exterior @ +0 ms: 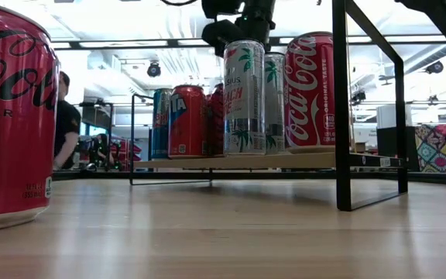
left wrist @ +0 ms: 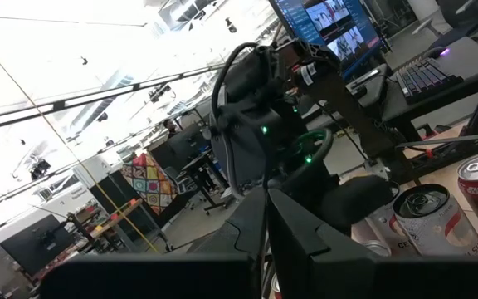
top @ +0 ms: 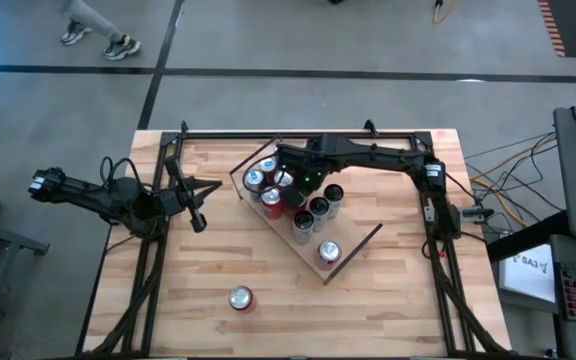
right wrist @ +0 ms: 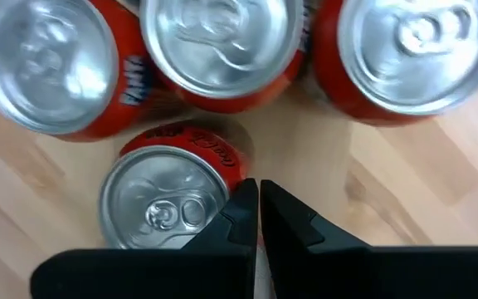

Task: Place canned beverage on shelf
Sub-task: Adjust the red soda can

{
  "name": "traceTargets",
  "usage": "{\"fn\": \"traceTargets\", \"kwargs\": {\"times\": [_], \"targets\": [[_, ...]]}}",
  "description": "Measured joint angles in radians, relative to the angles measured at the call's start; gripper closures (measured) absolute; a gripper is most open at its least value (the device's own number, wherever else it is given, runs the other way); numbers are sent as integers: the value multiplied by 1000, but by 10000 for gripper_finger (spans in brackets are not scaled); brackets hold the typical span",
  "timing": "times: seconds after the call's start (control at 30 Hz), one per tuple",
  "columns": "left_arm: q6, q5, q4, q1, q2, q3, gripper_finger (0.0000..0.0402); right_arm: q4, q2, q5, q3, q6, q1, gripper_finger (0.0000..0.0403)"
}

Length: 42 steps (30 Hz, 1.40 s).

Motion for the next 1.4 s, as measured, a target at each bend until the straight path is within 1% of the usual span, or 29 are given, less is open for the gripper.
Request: {"fn": "traceTargets", "kwargs": {"times": [0.2,0.33,0.57,0.83,0.97,1.1,1.27,1.4], "targets": [[0,0,0,0,0,0,402,33,0,-10,0,-3,4,394],[0,0,0,0,0,0,402,38,0,-49,0,-4,6,394],[0,0,0,0,0,0,402,72,0,-68,2,-39,14,394],[0,0,0,0,0,0,402,77,0,-61,6,-52,13,394],[0,0,0,0,0,0,402,80,-7,-36,39,-58,15,394],[0,0,0,0,0,0,402,80,-12,-33,79,-68,24,394],[0,0,0,0,0,0,402,86,-11,-65,94,-122,62,394],[0,0,0,0,0,0,402,164,-6,-59,85,-199,101,394]]}}
